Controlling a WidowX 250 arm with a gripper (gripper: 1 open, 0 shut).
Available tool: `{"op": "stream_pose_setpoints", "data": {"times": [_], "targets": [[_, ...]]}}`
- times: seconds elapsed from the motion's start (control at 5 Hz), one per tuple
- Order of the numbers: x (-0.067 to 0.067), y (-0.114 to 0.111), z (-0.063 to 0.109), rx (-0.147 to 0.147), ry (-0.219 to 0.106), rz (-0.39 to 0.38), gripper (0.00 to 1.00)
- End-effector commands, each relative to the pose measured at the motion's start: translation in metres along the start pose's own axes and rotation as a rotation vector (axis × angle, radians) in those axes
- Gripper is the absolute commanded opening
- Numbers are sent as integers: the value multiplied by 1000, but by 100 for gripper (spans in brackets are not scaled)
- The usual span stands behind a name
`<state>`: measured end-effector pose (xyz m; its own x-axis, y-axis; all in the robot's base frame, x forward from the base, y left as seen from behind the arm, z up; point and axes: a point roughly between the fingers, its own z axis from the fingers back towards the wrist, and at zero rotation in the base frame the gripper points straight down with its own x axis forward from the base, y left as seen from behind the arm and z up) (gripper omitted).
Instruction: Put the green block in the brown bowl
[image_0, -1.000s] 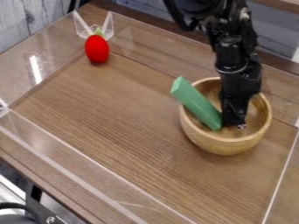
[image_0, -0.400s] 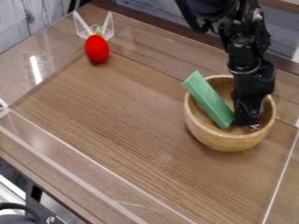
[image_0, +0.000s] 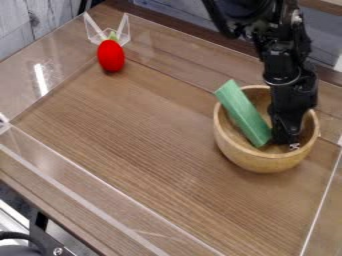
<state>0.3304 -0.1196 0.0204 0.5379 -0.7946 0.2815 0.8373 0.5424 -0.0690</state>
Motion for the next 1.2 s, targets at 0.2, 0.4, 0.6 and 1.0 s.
{"op": "stream_pose_setpoints", "data": {"times": [0.2,0.4,0.6,1.0], "targets": [[7,-21,-8,-57,5,-43,0],[7,-23,-8,-72,1,-41,0],[6,-23,-8,-86,-5,-37,0],[3,-23,-9,-118,-20,-22,0]]}}
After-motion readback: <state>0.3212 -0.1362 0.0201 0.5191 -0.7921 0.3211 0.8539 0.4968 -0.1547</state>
